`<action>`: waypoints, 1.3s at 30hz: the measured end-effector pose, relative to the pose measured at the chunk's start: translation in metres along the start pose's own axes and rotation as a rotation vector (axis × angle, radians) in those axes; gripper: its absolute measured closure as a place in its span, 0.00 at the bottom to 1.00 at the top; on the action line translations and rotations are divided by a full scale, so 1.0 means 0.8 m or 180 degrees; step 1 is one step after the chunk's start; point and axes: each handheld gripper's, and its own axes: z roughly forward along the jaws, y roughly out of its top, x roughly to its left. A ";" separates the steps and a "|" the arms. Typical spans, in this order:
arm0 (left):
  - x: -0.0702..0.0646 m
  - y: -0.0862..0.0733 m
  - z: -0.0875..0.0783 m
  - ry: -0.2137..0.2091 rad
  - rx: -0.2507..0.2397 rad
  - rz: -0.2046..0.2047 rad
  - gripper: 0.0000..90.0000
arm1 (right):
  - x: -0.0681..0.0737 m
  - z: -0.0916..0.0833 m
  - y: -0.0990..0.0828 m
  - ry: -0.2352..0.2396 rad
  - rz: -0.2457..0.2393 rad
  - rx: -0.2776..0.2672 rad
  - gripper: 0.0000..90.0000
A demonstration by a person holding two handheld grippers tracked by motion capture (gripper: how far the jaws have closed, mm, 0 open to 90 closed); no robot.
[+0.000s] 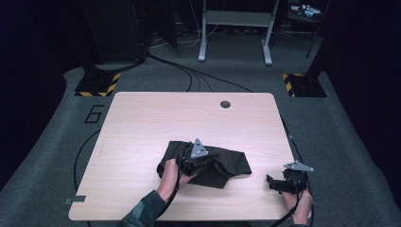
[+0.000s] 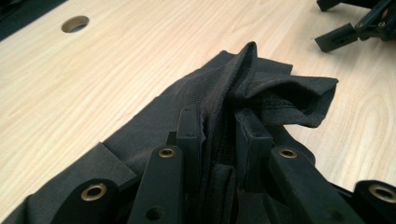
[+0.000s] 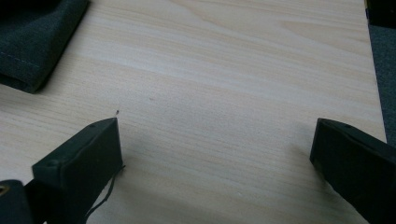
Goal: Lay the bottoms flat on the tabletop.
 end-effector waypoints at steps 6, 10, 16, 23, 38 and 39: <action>0.007 0.002 -0.011 0.0048 -0.0062 -0.0027 0.83 | 0.000 0.000 0.000 0.0000 0.0001 0.0000 0.02; 0.013 0.003 -0.020 0.0090 -0.0116 -0.0050 0.83 | 0.000 0.000 0.000 0.0000 0.0001 0.0000 0.02; 0.021 0.005 -0.034 0.0170 -0.0204 -0.0092 0.83 | 0.000 0.000 0.000 0.0000 0.0001 0.0000 0.02; 0.030 0.003 -0.050 0.0232 -0.0247 -0.0109 0.83 | 0.000 0.000 0.000 0.0000 -0.0001 0.0001 0.02; 0.050 -0.007 -0.082 0.0436 -0.0384 -0.0204 0.84 | 0.000 0.000 0.000 0.0000 0.0002 0.0000 0.02; 0.051 -0.008 -0.083 0.0457 -0.0406 -0.0222 0.84 | 0.000 0.000 0.000 0.0000 0.0002 0.0000 0.02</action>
